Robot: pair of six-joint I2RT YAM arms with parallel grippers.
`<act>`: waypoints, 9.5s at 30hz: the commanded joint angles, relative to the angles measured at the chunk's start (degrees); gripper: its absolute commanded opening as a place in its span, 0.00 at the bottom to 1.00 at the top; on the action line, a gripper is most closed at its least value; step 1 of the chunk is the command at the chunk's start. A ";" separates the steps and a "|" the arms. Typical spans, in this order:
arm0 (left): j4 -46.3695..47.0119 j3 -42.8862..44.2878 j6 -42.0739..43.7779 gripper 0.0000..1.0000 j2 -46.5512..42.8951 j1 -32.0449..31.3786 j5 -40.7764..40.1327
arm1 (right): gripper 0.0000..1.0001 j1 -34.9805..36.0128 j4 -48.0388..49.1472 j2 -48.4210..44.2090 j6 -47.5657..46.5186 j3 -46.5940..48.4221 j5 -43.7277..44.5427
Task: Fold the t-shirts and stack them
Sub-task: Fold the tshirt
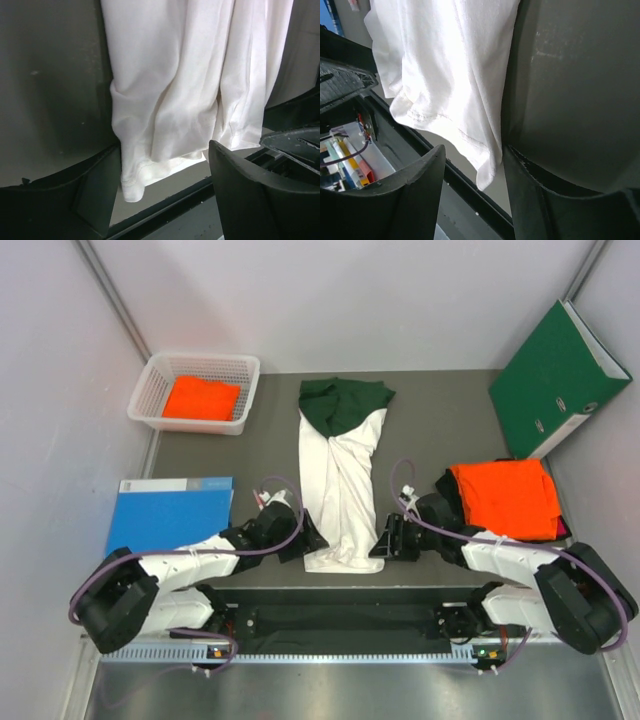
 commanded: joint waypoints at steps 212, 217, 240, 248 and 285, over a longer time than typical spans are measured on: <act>-13.89 15.01 14.05 0.00 14.40 12.69 2.11 | 0.12 -4.23 12.53 20.92 -9.90 3.76 -2.19; -18.65 16.85 15.54 0.00 7.80 12.69 1.24 | 0.12 -3.88 9.27 13.26 -9.72 2.44 -3.33; -24.55 53.58 25.11 0.00 24.40 18.14 -1.14 | 0.14 -6.16 2.42 17.37 -20.70 37.76 6.25; -25.86 66.93 27.75 0.00 34.49 21.65 3.25 | 0.15 -9.85 -0.57 28.18 -23.17 52.87 5.37; -7.76 65.73 27.50 0.99 40.32 30.62 16.68 | 1.00 -16.54 13.57 36.28 -19.48 53.34 14.25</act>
